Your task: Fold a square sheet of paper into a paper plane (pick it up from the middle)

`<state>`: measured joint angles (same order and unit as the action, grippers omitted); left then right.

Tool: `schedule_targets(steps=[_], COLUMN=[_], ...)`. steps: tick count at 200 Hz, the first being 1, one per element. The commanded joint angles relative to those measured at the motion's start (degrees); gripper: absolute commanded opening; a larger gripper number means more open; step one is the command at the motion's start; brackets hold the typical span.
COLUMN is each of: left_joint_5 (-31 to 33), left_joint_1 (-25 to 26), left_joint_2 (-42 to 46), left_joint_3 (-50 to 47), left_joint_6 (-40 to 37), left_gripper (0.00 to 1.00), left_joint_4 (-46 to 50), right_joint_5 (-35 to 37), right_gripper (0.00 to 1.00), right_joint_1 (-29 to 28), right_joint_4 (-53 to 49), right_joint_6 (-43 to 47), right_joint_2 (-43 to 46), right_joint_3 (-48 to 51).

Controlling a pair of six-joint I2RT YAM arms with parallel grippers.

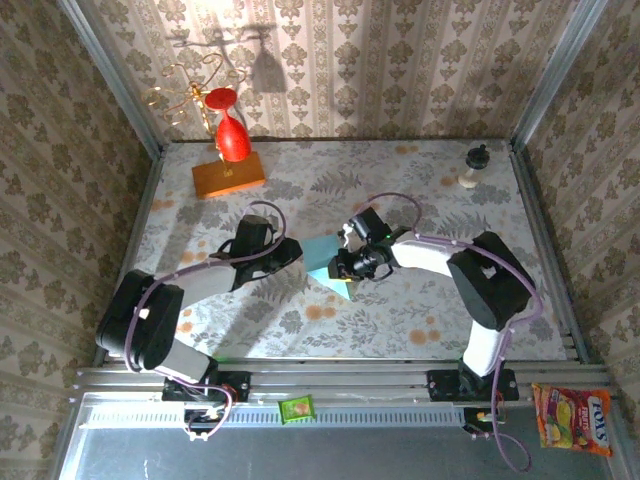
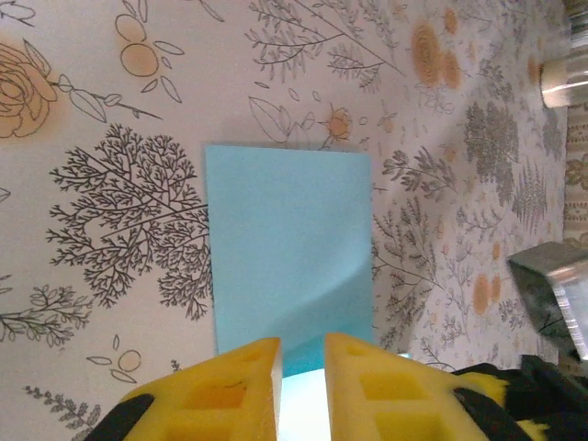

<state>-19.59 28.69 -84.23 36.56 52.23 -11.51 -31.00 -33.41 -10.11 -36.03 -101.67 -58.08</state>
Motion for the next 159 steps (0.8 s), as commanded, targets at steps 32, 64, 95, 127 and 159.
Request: schedule_targets(steps=[32, 64, 95, 127, 159], left_joint_5=[0.27, -1.22, 0.22, 2.25, 3.81], left_joint_1=[2.49, 3.90, 5.60, 7.32, 7.70], left_joint_2=[2.61, 0.50, -2.48, -4.43, -5.78], left_joint_3=[-3.50, -4.14, -3.62, -2.35, -3.28], left_joint_6=[3.64, 5.98, 10.64, 13.35, 15.82], left_gripper=[0.40, 0.50, 0.50, 0.50, 0.50], left_joint_4=[1.36, -2.13, -3.43, -4.95, -6.24], right_joint_5=[4.81, 4.42, 4.96, 5.13, 5.10], right_gripper=[0.32, 0.32, 0.32, 0.34, 0.33], right_joint_1=[0.31, 0.36, 0.70, 1.01, 1.55], right_joint_4=[4.26, 2.61, 2.11, 3.28, 3.63], right_joint_6=[-6.82, -5.29, -5.13, -5.80, -6.29], right_joint_2=[5.06, 2.89, 1.25, -0.10, -1.75], right_joint_3=[4.69, 2.95, 2.33, 2.41, 2.44])
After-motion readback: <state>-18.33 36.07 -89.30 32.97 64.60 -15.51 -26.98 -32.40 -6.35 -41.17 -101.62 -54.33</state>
